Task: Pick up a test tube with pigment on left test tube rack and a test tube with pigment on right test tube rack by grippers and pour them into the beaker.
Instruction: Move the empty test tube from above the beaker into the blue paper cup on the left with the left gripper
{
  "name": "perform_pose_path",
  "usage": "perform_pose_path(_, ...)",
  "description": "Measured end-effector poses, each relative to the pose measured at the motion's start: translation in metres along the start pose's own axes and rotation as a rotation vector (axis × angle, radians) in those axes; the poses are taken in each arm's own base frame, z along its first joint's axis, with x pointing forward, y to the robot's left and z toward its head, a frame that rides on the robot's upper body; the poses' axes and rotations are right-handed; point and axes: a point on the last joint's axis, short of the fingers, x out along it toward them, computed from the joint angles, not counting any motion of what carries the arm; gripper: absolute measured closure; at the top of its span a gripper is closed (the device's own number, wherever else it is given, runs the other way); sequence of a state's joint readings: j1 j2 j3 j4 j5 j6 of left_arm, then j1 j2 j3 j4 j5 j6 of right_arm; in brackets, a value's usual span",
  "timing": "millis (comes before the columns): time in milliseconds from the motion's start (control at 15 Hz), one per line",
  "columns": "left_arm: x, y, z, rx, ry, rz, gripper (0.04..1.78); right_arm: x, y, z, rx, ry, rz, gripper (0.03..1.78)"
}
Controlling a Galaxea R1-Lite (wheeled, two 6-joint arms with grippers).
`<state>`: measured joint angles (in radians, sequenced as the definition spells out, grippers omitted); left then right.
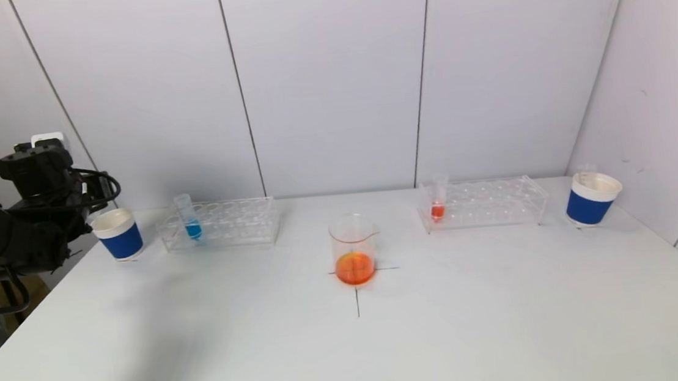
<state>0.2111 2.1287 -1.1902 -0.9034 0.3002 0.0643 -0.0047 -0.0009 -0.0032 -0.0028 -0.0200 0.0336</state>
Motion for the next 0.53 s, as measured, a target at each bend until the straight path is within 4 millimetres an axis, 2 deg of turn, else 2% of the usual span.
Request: perform_pose_path(533, 0.013, -0.005, -0.029, 0.004, 0.023, -0.018, 1.35, 0.000, 0.000, 0.000, 0.000, 0.000, 0.000, 0.05)
